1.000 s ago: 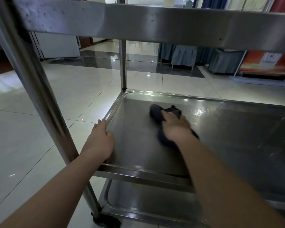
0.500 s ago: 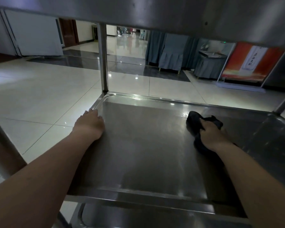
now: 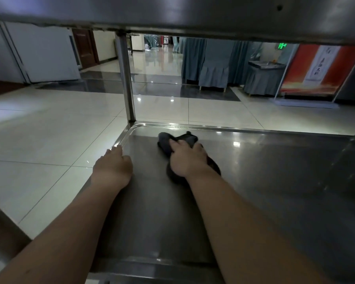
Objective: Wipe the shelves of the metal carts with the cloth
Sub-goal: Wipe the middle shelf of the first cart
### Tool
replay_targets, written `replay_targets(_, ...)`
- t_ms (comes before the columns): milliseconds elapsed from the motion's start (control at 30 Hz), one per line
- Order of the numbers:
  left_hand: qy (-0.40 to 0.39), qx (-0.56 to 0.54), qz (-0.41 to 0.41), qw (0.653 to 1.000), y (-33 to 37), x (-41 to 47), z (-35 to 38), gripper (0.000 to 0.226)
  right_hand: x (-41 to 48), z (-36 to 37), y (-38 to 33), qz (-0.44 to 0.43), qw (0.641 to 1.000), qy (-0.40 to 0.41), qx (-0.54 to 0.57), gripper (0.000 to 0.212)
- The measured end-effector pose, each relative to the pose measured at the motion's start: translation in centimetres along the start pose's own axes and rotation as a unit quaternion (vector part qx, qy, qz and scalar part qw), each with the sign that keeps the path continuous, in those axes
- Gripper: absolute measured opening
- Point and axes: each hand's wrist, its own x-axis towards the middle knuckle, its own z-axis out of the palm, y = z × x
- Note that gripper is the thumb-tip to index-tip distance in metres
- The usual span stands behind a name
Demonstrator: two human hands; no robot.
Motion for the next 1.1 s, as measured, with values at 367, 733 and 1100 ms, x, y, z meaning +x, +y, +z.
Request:
replay_targets(367, -0.041, 0.041, 0.009, 0.998, 1.3, 1.5, 0.6, 0.045, 0.6, 0.4, -1.1, -0.033, 0.999, 0.007, 0.026, 0.048)
replay_targets(733, -0.07, -0.063, 0.072, 0.993, 3.0, 3.5, 2.2, 0.036, 1.7, -5.2, 21.4, 0.248, 0.964, 0.072, 0.064, 0.05)
replay_targets(1100, -0.046, 0.03, 0.128, 0.99, 3.1, 3.1, 1.2, 0.04, 6.0, -4.9, 19.4, 0.339, 0.935, 0.077, 0.072, 0.056)
